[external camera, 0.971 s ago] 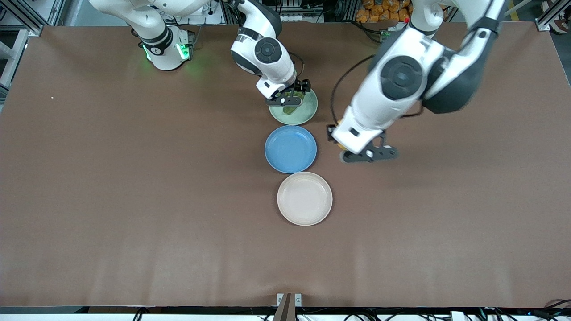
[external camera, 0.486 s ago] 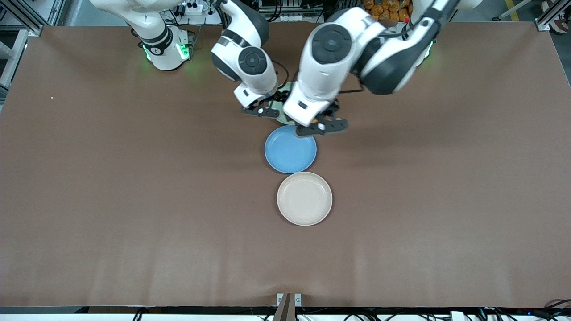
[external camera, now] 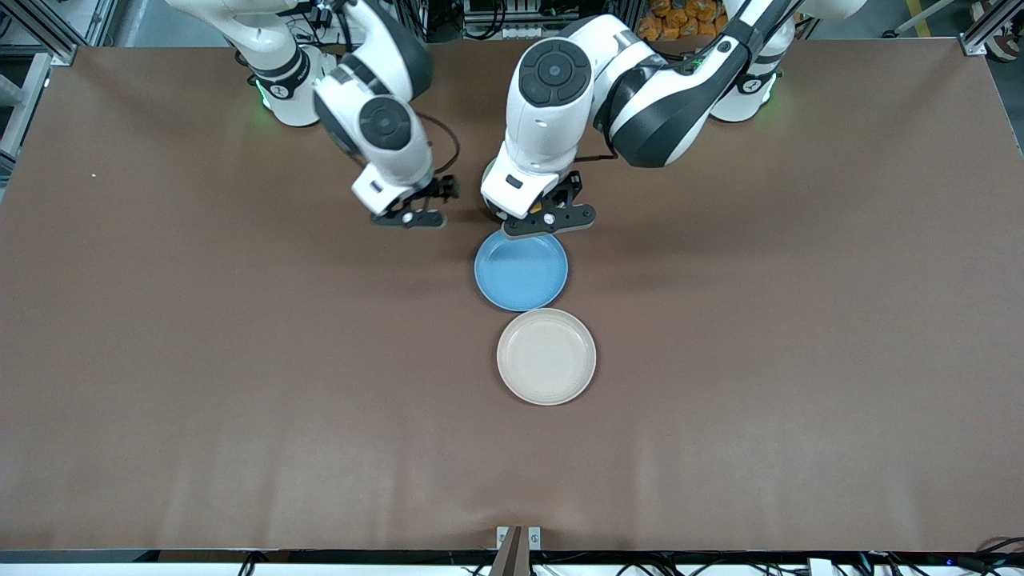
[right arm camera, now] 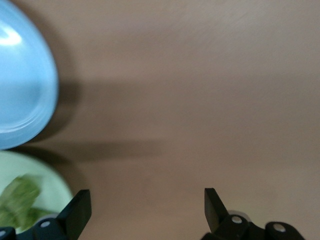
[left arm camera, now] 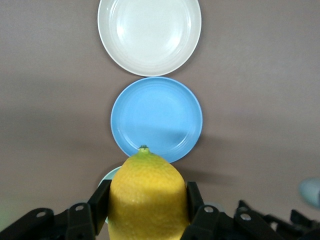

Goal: Place lemon and lettuce in plates
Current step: 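Carry the lemon toward the cream plate while the right gripper withdraws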

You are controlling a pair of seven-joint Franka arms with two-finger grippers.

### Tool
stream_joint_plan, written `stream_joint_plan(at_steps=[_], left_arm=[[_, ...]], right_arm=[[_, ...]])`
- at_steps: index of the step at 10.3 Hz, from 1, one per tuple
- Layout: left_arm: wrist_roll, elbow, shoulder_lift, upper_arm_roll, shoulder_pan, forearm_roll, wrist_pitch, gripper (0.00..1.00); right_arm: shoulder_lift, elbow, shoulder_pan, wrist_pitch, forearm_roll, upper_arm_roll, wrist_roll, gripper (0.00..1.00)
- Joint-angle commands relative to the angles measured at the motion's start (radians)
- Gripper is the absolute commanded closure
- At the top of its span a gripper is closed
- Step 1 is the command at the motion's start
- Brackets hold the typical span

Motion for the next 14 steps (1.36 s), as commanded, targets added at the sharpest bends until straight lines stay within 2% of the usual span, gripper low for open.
stream_joint_plan(at_steps=[1, 3, 5, 9, 11, 14], left_arm=[[-0.101, 0.010, -0.004, 0.004, -0.044, 0.022, 0.070, 1.00], [-0.151, 0.010, 0.000, 0.005, -0.081, 0.022, 0.085, 1.00], [-0.170, 0.009, 0.020, 0.009, -0.112, 0.023, 0.093, 1.00], [-0.169, 0.009, 0.112, 0.015, -0.125, 0.063, 0.147, 1.00], [-0.156, 0.009, 0.132, 0.060, -0.124, 0.072, 0.214, 1.00], [-0.130, 0.009, 0.195, 0.123, -0.122, 0.115, 0.360, 1.00]], right_arm=[[-0.031, -0.014, -0.029, -0.002, -0.020, -0.138, -0.182, 0.00], [-0.049, 0.004, -0.033, -0.005, -0.020, -0.283, -0.345, 0.00], [-0.072, 0.024, -0.044, -0.005, -0.021, -0.376, -0.377, 0.00], [-0.092, 0.046, -0.046, -0.006, -0.021, -0.444, -0.458, 0.00], [-0.109, 0.052, -0.046, -0.006, -0.021, -0.472, -0.490, 0.00], [-0.116, 0.143, -0.047, -0.153, -0.023, -0.489, -0.490, 0.00]])
